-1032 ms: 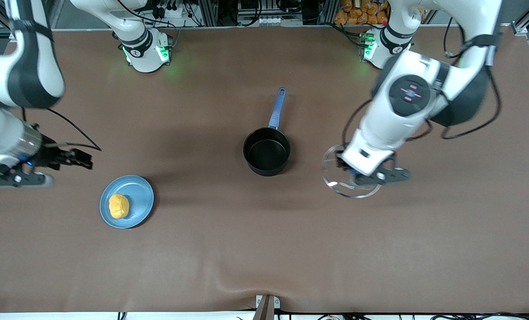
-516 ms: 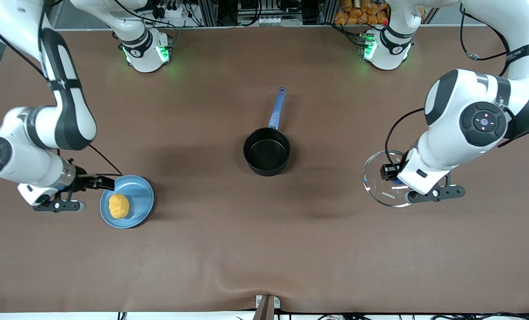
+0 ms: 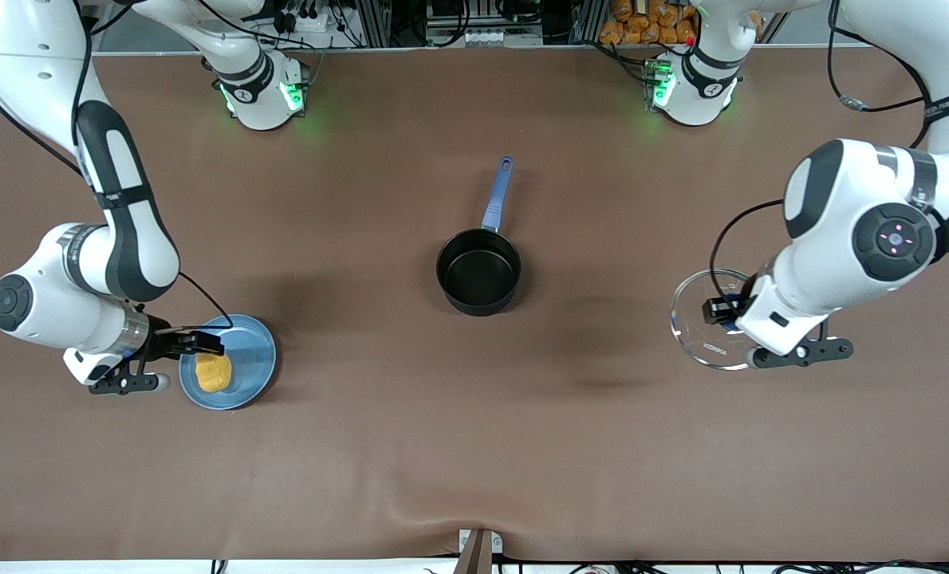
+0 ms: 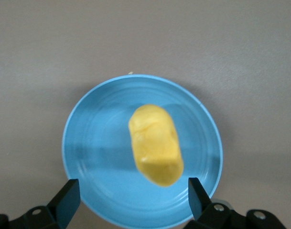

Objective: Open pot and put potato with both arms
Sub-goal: 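Grasp the yellow potato with the right gripper while the left lowers lid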

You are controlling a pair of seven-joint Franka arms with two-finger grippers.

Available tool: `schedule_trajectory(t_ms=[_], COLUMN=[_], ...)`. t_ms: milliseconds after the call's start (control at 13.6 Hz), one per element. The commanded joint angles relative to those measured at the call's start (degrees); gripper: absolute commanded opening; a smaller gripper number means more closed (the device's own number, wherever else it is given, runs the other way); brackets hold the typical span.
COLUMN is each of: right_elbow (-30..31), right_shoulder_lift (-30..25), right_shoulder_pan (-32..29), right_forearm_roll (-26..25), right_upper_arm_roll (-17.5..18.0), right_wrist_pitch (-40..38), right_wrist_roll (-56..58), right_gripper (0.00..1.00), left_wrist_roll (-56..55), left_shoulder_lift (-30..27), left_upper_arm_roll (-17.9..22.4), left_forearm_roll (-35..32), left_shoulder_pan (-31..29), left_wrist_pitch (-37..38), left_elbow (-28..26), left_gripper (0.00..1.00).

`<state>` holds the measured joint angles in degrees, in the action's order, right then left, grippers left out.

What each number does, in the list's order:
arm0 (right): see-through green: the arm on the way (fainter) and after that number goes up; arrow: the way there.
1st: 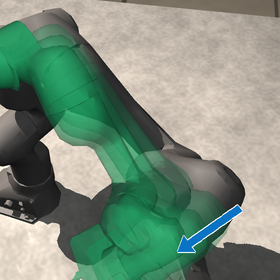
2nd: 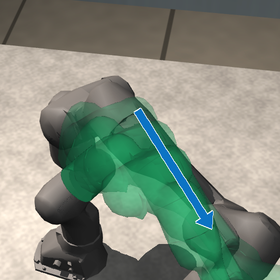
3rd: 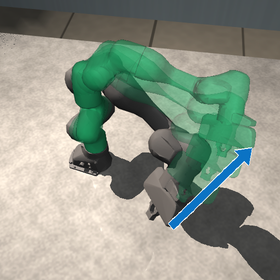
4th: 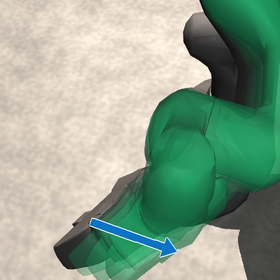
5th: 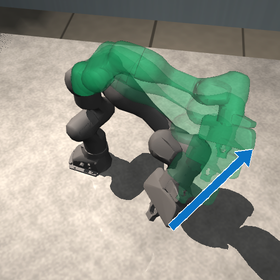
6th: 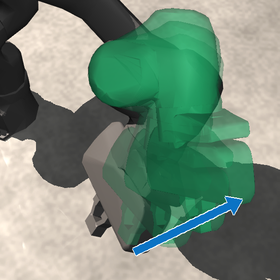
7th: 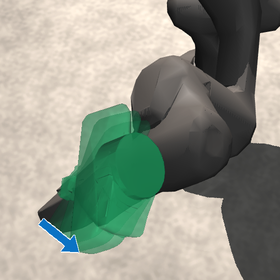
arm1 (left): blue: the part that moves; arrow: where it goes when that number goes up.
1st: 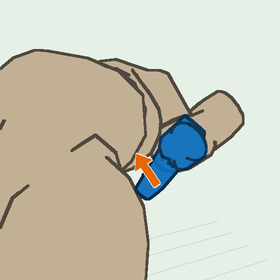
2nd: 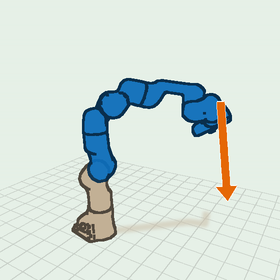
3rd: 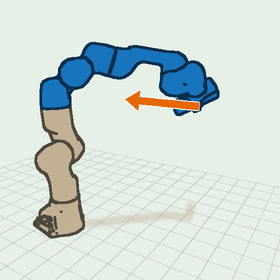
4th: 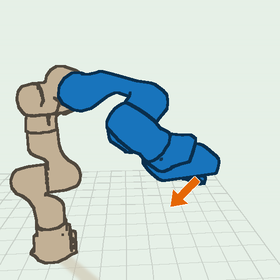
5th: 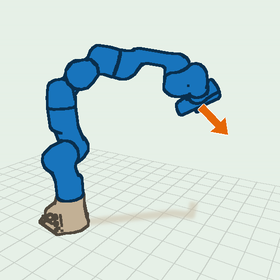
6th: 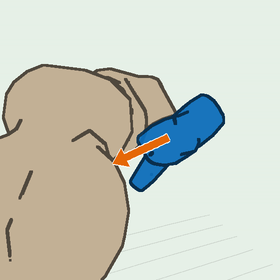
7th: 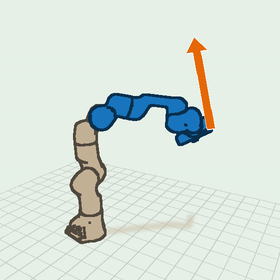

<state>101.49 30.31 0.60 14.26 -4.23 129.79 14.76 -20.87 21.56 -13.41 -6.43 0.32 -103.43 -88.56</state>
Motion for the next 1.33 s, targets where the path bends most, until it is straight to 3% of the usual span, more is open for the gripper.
schedule_trajectory(t_ms=[0,221,663,811,884,1032,1253], right_elbow=[-0.33,-0.42,-0.5,-0.42,-0.42,-0.59,-1.12], right_shoulder_lift=[1.85,4.04,6.6,6.6,6.43,4.5,-1.37], right_shoulder_pan=[-0.6,-0.17,-0.16,0.01,0.19,0.28,1.32], right_forearm_roll=[1.74,1.47,1.39,1.39,1.39,1.47,1.21], right_upper_arm_roll=[0.62,0.54,0.54,0.54,0.54,0.62,0.54], right_wrist_pitch=[3.09,5.9,8.11,7.93,7.32,4.44,-3.99], right_wrist_roll=[2.02,1.94,1.85,1.67,1.32,0.44,-3.84], right_gripper=[1.0,1.0,1.0,0.43,0.22,0.01,0.0], left_wrist_roll=[1.18,1.36,2.77,2.77,2.77,2.85,2.85], left_shoulder_lift=[0.15,2.08,3.4,4.36,4.54,4.46,3.5], left_upper_arm_roll=[-0.39,-0.3,-0.38,-0.38,-0.38,-0.39,-0.47], left_forearm_roll=[0.37,0.19,-2.71,-2.71,-2.71,-2.53,-2.53], left_shoulder_pan=[-0.93,-2.25,-4.71,-4.71,-5.32,-6.2,-7.17], left_wrist_pitch=[-0.89,-2.29,-11.0,-11.0,-11.35,-14.85,-19.17], left_elbow=[-1.18,-1.7,-7.68,-8.2,-9.08,-12.76,-17.25], left_gripper=[0.0,0.0,0.0,0.0,0.0,0.0,0.0])
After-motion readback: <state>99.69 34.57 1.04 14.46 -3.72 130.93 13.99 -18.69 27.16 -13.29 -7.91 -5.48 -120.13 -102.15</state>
